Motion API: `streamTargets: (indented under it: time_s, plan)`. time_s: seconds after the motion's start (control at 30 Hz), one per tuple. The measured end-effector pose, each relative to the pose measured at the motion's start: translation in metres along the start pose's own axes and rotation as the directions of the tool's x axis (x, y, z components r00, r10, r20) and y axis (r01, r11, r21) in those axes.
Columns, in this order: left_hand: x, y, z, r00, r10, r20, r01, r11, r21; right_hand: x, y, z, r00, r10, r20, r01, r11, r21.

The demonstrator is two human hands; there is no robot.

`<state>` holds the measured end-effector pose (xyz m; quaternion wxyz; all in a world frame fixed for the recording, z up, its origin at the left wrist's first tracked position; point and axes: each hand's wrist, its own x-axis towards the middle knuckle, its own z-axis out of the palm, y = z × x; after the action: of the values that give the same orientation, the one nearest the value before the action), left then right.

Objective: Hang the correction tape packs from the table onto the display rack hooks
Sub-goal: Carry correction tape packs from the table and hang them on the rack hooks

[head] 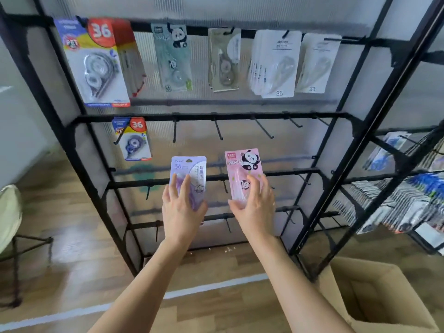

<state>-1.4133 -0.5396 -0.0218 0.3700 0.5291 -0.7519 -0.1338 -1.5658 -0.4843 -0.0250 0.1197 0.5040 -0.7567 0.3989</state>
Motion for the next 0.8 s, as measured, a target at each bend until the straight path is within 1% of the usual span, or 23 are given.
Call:
streamTargets:
  time_s: [0.13,0.23,0.37,0.47,0.7,0.8]
  plan:
    - [0.021,0.014,0.011,0.994,-0.083,-0.074,0.082,0.997,-0.008,0.028,0.017,0.005,0.997,-0.070,0.037,0.069,0.997,0.038]
    - [0.035,0.013,0.010,0.985,-0.112,-0.129,0.115,0.993,0.021,0.037,0.017,0.009,0.991,-0.128,0.047,0.125,0.990,0.066]
    - [0.052,0.003,0.008,0.980,-0.151,-0.130,0.161,0.985,0.064,0.041,0.015,0.019,0.980,-0.180,0.082,0.172,0.980,0.099]
    - [0.062,-0.001,0.009,0.981,-0.148,-0.122,0.158,0.984,0.077,0.049,0.014,0.027,0.977,-0.201,0.077,0.192,0.975,0.113]
    - [0.072,-0.022,0.014,0.993,-0.102,-0.057,0.107,0.989,0.098,0.062,0.004,0.050,0.983,-0.162,0.086,0.154,0.984,0.088]
    - [0.076,-0.030,0.015,0.996,-0.069,-0.054,0.074,0.993,0.095,0.067,-0.003,0.058,0.986,-0.154,0.061,0.149,0.986,0.080]
